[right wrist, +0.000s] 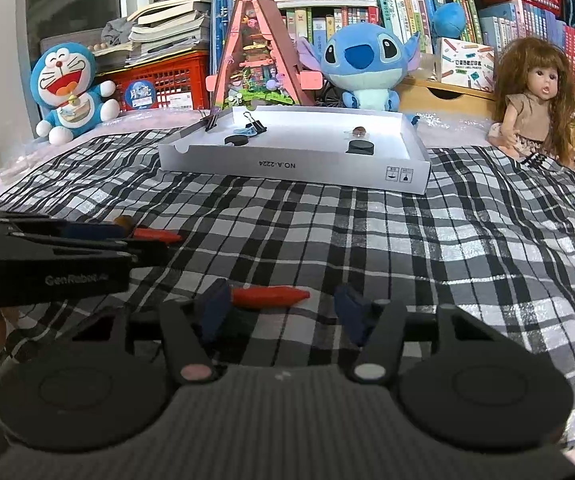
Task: Organize rigid objects
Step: 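Grasp a red crayon with the left tool while the right tool grasps another red crayon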
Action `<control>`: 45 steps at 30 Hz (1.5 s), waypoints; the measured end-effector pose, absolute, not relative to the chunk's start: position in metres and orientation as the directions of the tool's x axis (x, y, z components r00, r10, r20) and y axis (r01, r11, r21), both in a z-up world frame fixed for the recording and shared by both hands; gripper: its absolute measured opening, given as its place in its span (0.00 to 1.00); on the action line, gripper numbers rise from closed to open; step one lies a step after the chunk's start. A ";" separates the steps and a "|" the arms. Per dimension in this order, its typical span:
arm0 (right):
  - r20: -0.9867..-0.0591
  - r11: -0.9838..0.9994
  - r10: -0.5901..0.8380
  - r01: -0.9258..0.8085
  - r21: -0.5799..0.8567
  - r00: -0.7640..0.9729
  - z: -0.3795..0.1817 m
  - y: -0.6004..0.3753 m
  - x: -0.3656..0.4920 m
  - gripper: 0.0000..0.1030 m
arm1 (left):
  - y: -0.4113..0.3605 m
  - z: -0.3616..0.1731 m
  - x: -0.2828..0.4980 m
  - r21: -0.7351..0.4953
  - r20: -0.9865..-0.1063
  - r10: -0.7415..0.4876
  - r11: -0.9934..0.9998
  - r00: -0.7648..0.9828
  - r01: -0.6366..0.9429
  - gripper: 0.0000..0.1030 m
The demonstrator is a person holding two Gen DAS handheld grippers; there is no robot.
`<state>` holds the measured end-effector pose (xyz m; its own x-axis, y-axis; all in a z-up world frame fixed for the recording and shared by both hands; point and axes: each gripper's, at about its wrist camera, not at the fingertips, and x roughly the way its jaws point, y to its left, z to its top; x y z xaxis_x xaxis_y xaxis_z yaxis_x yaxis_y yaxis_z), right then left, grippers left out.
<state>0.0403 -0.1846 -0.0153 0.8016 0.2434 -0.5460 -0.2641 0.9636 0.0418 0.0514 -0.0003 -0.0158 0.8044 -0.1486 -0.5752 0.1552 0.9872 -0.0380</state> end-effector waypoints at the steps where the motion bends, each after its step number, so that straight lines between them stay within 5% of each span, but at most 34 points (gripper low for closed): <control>1: -0.546 0.964 0.243 -0.263 0.043 0.802 -0.016 -0.184 0.041 0.66 | -0.002 -0.016 0.052 -0.044 -0.577 -0.150 0.987 0.803 0.153 0.45; 37: -0.519 0.984 0.161 -0.177 0.019 0.840 -0.024 -0.177 0.042 0.71 | -0.011 -0.018 0.061 -0.039 -0.568 -0.153 0.986 0.809 0.160 0.48; 45: -0.504 0.986 0.150 -0.168 0.010 0.851 -0.026 -0.172 0.041 0.66 | -0.015 -0.020 0.062 -0.031 -0.562 -0.156 0.985 0.812 0.168 0.41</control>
<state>0.0413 -0.1723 -0.0262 0.8508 0.1498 -0.5036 -0.1678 0.9858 0.0097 0.0617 -0.0153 -0.0200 0.8120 -0.1562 -0.5624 0.1681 0.9853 -0.0310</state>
